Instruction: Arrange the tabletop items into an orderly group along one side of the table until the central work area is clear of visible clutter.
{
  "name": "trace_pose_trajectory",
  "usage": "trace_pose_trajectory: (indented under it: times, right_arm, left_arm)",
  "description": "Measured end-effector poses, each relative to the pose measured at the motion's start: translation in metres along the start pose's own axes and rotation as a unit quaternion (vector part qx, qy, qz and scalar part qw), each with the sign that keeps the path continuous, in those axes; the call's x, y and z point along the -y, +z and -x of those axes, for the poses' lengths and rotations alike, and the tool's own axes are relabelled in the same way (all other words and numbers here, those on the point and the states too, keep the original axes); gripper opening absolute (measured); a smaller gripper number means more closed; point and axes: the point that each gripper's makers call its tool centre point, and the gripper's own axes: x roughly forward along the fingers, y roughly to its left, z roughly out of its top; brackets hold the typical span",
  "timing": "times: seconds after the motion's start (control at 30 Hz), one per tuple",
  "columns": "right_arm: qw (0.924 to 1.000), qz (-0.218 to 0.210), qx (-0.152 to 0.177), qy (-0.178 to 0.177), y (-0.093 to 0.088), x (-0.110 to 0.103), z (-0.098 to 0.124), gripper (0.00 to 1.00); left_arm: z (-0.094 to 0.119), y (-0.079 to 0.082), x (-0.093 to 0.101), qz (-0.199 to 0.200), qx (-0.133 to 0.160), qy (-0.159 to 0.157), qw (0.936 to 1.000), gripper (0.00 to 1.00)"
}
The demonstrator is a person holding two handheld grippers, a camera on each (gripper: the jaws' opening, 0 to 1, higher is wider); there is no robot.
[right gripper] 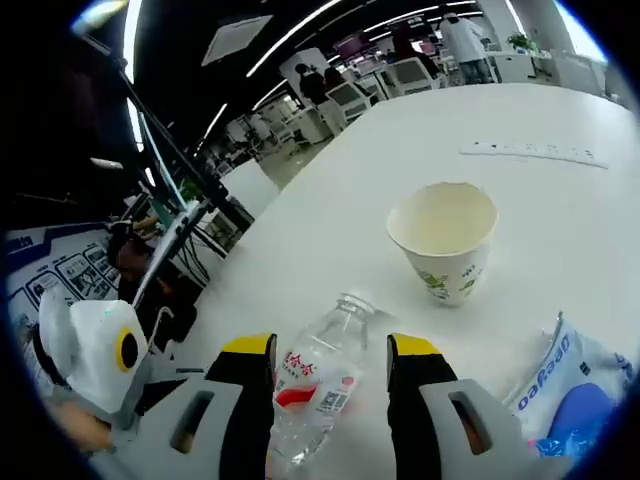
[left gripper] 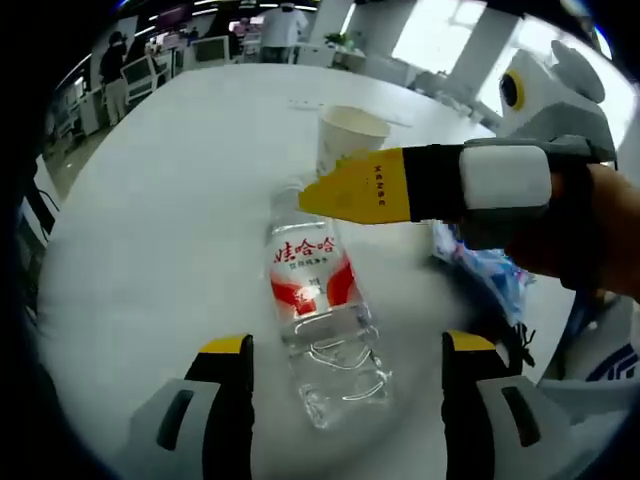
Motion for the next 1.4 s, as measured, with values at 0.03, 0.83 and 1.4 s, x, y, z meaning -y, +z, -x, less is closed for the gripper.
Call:
trace_pose_trajectory:
  times: [0.03,0.83,1.4]
  right_arm:
    - [1.0,0.004,-0.002,-0.002,0.0,0.002,-0.003,0.42]
    - [0.9983,-0.039,-0.025,-0.036,-0.004,0.004,-0.052,0.39]
    - [0.999,-0.029,0.033,-0.006,0.014,-0.026,-0.019,0.36]
  left_arm:
    - [0.0,0.0,-0.001,0.0,0.001,0.003,1.0,0.73]
    - [-0.012,0.002,-0.008,-0.053,0.003,0.049,0.9974,0.51]
    - [0.012,0.018,-0.024,-0.085,0.05,0.084,0.9916,0.37]
